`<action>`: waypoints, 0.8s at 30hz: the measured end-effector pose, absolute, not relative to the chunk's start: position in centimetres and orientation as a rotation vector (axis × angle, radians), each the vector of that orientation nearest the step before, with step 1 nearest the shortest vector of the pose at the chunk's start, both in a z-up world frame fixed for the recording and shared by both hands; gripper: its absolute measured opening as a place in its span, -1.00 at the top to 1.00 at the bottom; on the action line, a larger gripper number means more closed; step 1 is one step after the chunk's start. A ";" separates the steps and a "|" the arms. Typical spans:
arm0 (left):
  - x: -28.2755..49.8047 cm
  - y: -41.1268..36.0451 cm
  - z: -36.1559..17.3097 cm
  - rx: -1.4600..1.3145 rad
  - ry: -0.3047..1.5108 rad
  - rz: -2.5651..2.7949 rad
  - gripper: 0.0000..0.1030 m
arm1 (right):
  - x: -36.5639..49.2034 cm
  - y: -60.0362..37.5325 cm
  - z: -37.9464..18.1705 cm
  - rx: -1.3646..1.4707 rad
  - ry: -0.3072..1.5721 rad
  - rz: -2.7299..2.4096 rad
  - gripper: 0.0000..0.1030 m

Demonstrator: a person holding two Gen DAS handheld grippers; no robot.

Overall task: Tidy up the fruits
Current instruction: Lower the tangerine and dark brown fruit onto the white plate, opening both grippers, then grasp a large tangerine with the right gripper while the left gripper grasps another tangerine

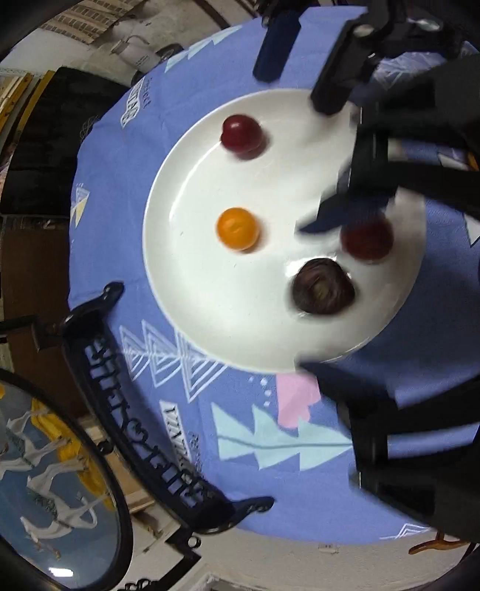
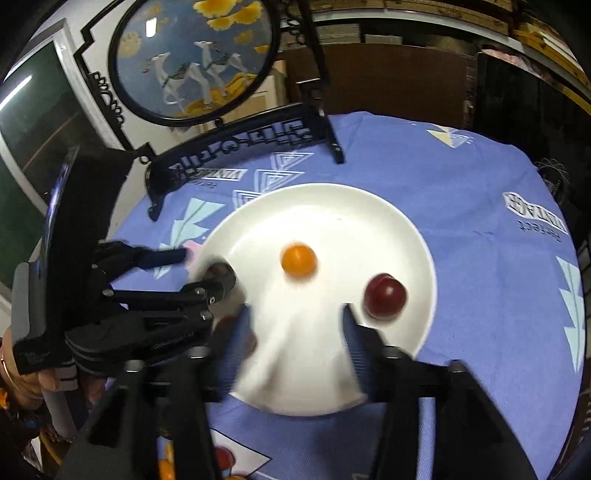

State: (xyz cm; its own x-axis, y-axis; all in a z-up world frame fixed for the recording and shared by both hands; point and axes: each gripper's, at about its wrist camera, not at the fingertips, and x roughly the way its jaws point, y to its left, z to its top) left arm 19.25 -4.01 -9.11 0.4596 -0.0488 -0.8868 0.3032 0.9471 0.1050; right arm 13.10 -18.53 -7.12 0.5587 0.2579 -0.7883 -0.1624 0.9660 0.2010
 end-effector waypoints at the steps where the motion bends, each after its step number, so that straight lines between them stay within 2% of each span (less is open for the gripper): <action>1: 19.2 -3.9 -8.9 0.257 1.066 -0.219 -0.53 | 12.7 -18.9 -7.2 0.116 0.944 0.238 -0.13; 13: 13.6 0.7 -5.2 0.216 0.993 -0.258 -0.53 | 3.7 -21.8 -8.8 0.148 1.009 0.227 -0.16; 16: 10.6 1.7 -5.6 0.225 1.016 -0.292 -0.54 | 0.1 -21.1 -9.4 0.112 1.038 0.273 -0.23; 24: 2.0 1.7 -8.3 0.238 1.128 -0.427 -0.55 | -7.6 -18.1 -13.6 0.017 1.211 0.362 -0.23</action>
